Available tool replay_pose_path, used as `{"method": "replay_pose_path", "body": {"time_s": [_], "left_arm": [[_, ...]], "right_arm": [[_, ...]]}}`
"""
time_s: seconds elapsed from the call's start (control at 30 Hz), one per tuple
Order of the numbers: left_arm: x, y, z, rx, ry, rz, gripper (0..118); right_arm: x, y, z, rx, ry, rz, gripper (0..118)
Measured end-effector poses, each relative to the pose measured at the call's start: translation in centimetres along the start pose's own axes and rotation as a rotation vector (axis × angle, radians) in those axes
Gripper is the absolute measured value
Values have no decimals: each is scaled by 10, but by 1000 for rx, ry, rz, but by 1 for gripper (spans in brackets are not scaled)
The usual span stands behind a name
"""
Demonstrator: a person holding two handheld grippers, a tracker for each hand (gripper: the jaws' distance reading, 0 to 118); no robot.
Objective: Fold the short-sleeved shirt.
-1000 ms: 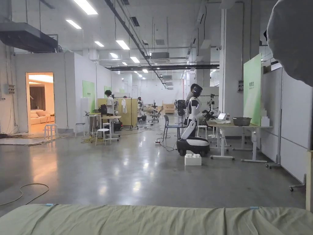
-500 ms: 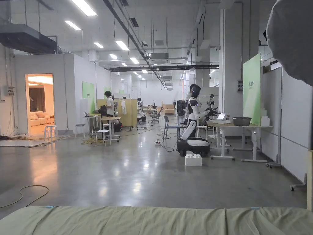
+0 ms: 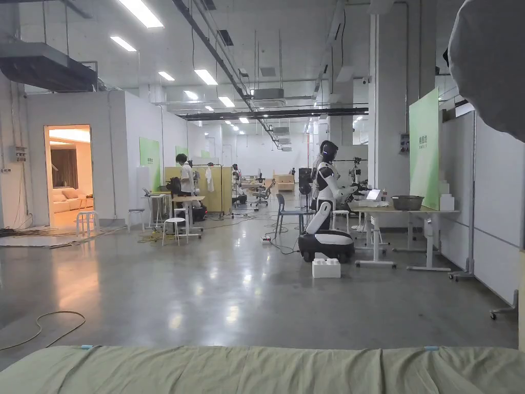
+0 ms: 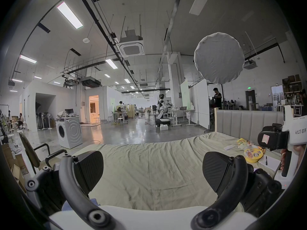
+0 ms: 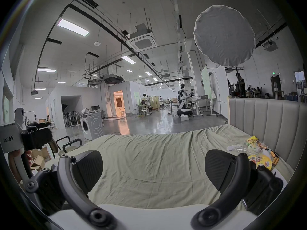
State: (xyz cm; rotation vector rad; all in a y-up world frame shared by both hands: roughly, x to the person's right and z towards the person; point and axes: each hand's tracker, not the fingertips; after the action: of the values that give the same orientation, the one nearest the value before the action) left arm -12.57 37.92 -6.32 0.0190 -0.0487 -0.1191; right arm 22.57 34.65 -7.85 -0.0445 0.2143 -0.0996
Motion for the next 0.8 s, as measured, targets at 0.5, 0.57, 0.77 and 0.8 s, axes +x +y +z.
{"method": "replay_pose_path", "body": {"time_s": [0.5, 0.57, 0.77, 0.8], "left_arm": [[1, -1, -2, -36, -20, 32, 118], [1, -1, -3, -40, -19, 33, 118], [2, -1, -3, -45, -25, 27, 118], [2, -1, -3, -46, -25, 27, 118]], "right_arm": [[-1, 0, -1, -9, -12, 8, 118], [-1, 1, -1, -8, -12, 9, 118], [-1, 1, -1, -6, -13, 3, 118], [-1, 1, -2, -6, -13, 1, 118]]}}
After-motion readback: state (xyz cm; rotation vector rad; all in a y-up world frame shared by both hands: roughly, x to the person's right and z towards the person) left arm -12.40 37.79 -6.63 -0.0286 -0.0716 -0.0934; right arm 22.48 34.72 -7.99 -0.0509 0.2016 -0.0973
